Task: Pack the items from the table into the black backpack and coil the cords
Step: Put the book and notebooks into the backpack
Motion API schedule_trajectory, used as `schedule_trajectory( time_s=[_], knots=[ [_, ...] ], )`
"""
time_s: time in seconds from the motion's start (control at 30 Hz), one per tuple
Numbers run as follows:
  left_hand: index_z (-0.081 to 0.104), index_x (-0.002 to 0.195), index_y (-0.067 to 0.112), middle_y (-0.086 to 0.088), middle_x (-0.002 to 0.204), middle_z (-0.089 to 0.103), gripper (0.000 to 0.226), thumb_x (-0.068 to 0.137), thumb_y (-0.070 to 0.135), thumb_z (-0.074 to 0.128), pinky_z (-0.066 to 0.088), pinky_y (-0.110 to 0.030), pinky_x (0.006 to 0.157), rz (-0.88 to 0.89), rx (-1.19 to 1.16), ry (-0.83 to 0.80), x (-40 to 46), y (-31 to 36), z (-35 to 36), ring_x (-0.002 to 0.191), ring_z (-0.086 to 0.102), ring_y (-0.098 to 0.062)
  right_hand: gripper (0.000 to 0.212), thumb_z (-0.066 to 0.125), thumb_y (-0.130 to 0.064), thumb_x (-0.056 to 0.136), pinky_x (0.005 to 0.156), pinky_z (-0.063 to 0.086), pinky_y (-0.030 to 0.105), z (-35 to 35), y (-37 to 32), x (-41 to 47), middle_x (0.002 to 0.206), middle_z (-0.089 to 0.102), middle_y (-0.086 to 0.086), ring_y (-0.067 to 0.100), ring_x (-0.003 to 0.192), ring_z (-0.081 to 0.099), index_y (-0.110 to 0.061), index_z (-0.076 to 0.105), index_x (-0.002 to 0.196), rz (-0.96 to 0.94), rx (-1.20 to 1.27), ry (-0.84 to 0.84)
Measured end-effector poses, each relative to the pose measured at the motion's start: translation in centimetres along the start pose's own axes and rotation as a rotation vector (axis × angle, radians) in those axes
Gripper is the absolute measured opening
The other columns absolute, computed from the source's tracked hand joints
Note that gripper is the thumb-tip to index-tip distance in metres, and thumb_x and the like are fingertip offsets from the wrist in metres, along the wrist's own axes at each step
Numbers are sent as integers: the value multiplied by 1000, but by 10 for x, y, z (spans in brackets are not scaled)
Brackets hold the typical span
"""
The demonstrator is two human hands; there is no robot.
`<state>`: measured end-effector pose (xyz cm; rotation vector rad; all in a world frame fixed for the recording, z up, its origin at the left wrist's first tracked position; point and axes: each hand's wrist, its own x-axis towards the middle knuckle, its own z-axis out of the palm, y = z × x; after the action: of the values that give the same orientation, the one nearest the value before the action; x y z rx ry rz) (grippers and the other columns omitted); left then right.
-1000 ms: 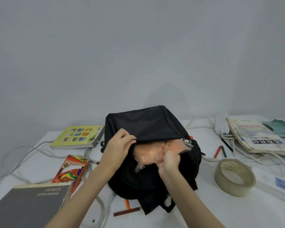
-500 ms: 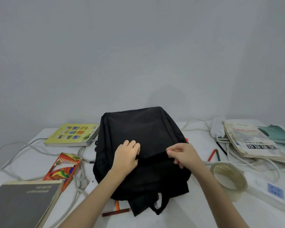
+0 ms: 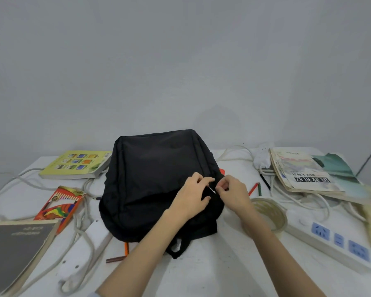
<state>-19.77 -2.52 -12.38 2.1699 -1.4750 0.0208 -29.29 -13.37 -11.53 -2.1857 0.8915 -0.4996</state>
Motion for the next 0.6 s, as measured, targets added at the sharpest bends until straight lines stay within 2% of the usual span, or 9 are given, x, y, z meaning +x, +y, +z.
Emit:
schedule_trajectory(
  time_s=[0.13, 0.27, 0.3, 0.37, 0.43, 0.5, 0.53, 0.57, 0.6],
  knots=[
    [41, 137, 23, -7, 124, 39, 52, 88, 8, 48, 40, -29, 67, -57, 311, -30, 9, 4, 22, 104, 43, -24, 17, 48, -3, 90, 57, 39, 19, -11, 10, 0, 85, 59, 3, 16, 75, 54, -13, 55, 102, 46, 125, 20],
    [54, 120, 18, -7, 114, 45, 29, 94, 11, 45, 34, -31, 58, -1, 339, 39, 17, -2, 26, 94, 50, -24, 21, 45, 0, 89, 63, 46, 24, -12, 17, 2, 91, 61, 7, 20, 78, 58, -15, 55, 100, 46, 244, 11],
    [59, 113, 17, -7, 107, 48, 24, 93, 13, 47, 35, -30, 55, 34, 314, 86, 19, -6, 26, 87, 53, -24, 23, 44, 1, 89, 65, 47, 25, -12, 17, 4, 93, 62, 6, 21, 80, 58, -15, 55, 99, 29, 265, 32],
    [67, 93, 15, -5, 89, 53, 17, 89, 20, 51, 41, -27, 44, 79, 198, 199, 15, -9, 29, 65, 56, -22, 28, 41, 5, 88, 65, 46, 18, -13, 18, 8, 95, 62, 3, 17, 82, 57, -16, 57, 99, -25, 276, 77],
    [68, 86, 11, -5, 83, 58, 24, 88, 24, 48, 50, -31, 47, 62, 31, 289, 10, -12, 34, 58, 58, -21, 33, 42, 7, 87, 69, 40, 7, -13, 17, 11, 100, 63, -1, 7, 83, 55, -16, 60, 103, -129, 250, 82],
    [69, 88, 6, -7, 85, 64, 19, 86, 16, 53, 52, -32, 65, -9, -108, 349, 5, -12, 30, 69, 63, -21, 35, 51, 4, 86, 81, 38, 4, -8, 16, 17, 113, 62, -1, 5, 95, 55, -16, 63, 112, -291, 162, 1],
    [70, 86, 4, -7, 84, 65, 16, 82, 10, 55, 51, -31, 68, -13, -127, 357, 3, -13, 27, 71, 64, -20, 38, 57, 0, 85, 92, 37, 9, -4, 17, 20, 122, 59, -1, 11, 107, 53, -19, 62, 117, -372, 71, -64],
    [69, 82, 4, -7, 81, 66, 16, 79, 7, 55, 50, -30, 66, 13, -102, 353, 3, -15, 24, 69, 64, -20, 40, 62, -6, 84, 99, 36, 21, 3, 19, 24, 132, 54, -3, 16, 117, 47, -23, 60, 121, -428, -49, -132],
    [69, 78, 5, -6, 78, 65, 17, 77, 9, 53, 52, -31, 61, 65, -48, 347, 1, -18, 19, 66, 63, -19, 41, 65, -14, 84, 102, 35, 31, 7, 20, 26, 137, 49, -6, 19, 122, 41, -27, 59, 123, -444, -171, -179]
  ],
)
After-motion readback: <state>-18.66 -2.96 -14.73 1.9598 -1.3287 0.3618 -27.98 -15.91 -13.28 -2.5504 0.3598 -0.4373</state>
